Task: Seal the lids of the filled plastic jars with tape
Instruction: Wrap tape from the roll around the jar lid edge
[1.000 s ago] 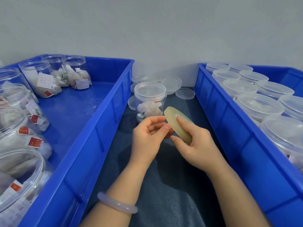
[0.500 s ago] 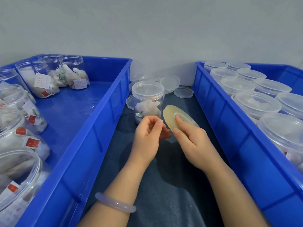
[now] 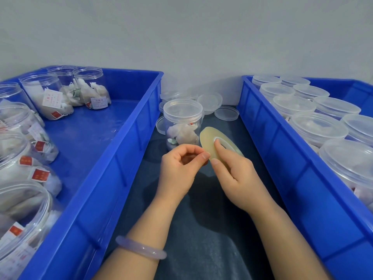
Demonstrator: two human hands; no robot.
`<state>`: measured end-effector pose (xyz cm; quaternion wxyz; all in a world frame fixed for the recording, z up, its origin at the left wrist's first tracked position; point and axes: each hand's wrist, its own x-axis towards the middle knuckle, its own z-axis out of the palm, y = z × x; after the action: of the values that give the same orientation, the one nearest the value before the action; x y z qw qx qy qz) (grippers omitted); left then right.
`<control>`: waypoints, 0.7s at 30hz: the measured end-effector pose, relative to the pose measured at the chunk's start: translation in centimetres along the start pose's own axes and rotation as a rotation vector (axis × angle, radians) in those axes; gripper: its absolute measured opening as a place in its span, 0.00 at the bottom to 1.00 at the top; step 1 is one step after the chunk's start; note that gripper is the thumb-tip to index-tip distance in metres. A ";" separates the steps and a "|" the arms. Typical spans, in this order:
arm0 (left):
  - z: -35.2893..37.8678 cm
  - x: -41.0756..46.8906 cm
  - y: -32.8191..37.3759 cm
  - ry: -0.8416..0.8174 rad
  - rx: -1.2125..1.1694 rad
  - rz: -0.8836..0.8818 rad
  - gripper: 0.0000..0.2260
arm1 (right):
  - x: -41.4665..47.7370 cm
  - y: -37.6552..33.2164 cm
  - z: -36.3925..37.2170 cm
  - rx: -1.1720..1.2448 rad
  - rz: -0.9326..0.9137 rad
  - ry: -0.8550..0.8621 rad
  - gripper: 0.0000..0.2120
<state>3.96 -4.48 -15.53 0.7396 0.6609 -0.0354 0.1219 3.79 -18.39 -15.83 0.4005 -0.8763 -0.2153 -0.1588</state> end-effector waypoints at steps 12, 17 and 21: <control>0.1 0.3 0.3 0.056 -0.302 -0.292 0.05 | 0.0 0.2 0.0 -0.129 -0.039 0.016 0.28; 0.0 0.3 0.6 0.025 -0.295 -0.378 0.08 | 0.1 0.2 0.1 -0.167 -0.036 -0.003 0.30; -0.1 0.4 0.6 0.015 -0.224 -0.396 0.08 | 0.1 0.1 0.0 -0.189 -0.060 -0.007 0.30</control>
<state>4.21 -4.22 -14.88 0.8182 0.5676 0.0873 -0.0253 3.92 -18.38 -15.84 0.3103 -0.9040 -0.2269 -0.1874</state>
